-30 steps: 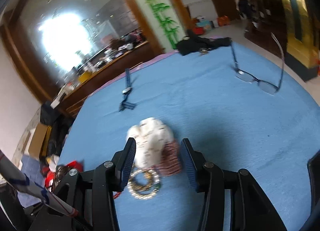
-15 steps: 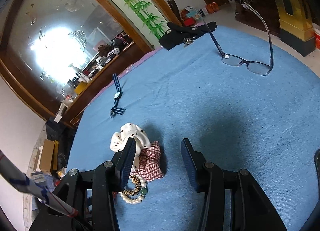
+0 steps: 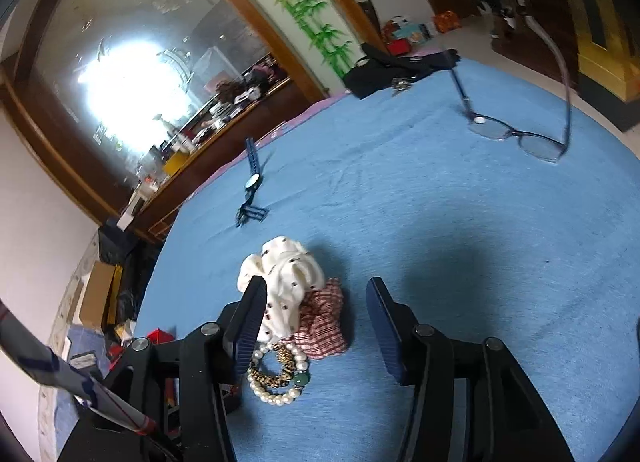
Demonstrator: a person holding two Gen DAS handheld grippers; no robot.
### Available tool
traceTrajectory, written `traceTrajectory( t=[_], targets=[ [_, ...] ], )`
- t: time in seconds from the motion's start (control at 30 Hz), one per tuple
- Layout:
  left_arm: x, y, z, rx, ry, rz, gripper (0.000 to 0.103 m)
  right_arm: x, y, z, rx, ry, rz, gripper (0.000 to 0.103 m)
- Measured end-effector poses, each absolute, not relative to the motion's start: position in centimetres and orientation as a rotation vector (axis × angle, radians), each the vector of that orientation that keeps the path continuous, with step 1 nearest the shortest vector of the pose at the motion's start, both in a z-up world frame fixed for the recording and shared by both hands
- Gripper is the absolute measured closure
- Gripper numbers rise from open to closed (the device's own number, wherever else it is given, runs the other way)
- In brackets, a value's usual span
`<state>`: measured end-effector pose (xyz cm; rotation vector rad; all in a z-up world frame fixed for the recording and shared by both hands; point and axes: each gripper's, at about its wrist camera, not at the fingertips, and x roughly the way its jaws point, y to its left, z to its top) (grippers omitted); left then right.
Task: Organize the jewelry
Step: 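Reach the left gripper to the red bead bracelet while the right approaches the white scrunchie, then grasp the red bead bracelet with the left gripper while the right grasps the white polka-dot scrunchie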
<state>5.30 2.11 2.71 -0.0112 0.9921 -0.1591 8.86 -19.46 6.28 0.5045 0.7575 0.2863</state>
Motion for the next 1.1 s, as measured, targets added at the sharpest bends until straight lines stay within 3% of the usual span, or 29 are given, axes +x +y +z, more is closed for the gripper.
traceTrajectory(
  t=[0.33,0.37,0.43,0.5,0.8,1.1],
  targets=[
    [4.1,4.3,5.0,-0.093,0.822,-0.132,0.096,10.7,-15.3,4.9,0.387,0.804,0.315,0.048],
    [4.1,4.3,5.1,-0.088,0.808,-0.126,0.096,10.9,-15.0,4.7,0.377,0.811,0.314,0.053],
    [3.9,4.3,5.1,-0.091,0.795,-0.127,0.096,11.2,-14.3,4.3,0.343,0.831,0.314,0.09],
    [3.8,4.1,5.2,-0.081,0.784,-0.129,0.096,10.8,-14.3,4.4,0.321,0.815,0.294,0.095],
    [3.3,4.2,5.9,-0.083,0.734,-0.144,0.096,7.1,-16.3,8.1,0.327,0.612,0.249,0.096],
    [2.9,4.2,6.3,-0.079,0.705,-0.141,0.096,5.5,-15.6,9.2,0.319,0.564,0.304,0.096]
  ],
)
